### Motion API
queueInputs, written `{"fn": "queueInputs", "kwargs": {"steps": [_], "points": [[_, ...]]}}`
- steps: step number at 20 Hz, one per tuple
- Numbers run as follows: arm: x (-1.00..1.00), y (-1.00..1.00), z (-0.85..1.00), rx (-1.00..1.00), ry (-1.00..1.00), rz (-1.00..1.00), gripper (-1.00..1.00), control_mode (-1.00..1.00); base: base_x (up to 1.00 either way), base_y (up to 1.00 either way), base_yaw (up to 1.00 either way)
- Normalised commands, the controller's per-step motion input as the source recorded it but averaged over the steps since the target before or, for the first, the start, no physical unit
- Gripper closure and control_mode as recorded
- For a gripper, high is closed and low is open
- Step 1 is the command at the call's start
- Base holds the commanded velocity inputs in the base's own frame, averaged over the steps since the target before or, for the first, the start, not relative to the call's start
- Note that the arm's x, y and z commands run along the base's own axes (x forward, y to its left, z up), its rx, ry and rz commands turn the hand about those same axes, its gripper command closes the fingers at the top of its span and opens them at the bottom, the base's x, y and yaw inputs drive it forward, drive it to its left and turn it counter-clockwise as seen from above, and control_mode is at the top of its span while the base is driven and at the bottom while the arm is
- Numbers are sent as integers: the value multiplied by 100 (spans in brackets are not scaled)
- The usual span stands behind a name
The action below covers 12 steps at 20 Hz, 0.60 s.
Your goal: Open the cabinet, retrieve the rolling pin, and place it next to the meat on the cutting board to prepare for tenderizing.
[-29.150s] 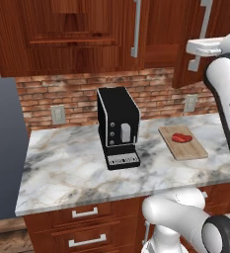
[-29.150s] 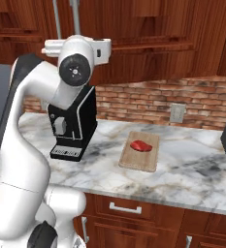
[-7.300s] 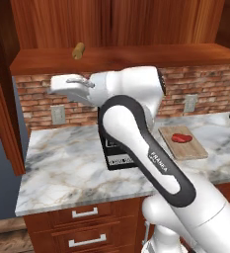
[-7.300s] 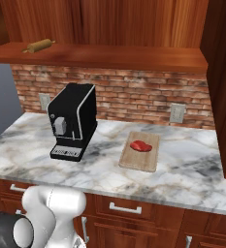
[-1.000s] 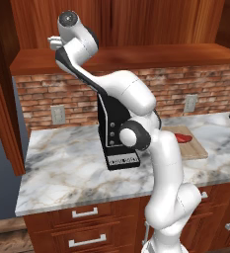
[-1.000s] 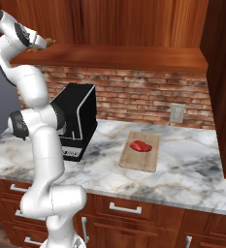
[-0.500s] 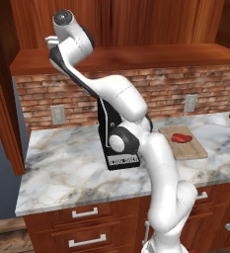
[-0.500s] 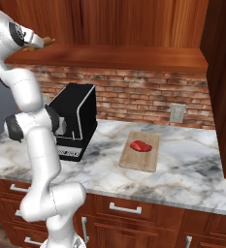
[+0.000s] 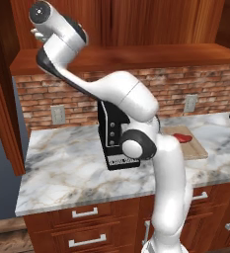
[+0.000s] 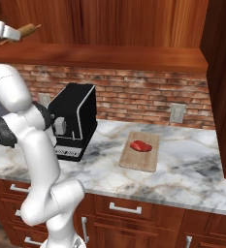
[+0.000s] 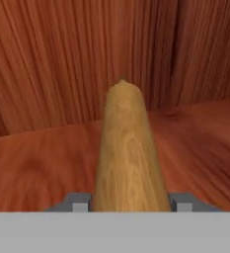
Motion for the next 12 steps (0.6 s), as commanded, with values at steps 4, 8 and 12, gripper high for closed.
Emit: {"fn": "queueInputs", "kwargs": {"steps": [4,8,12], "points": [[-100,-20,-2,4,-22,-11,100,-100,0,0,0],[-100,-54,-17,10,-13,-11,100,-100,0,0,0],[-100,-57,-23,12,-7,-12,100,-100,0,0,0]]}}
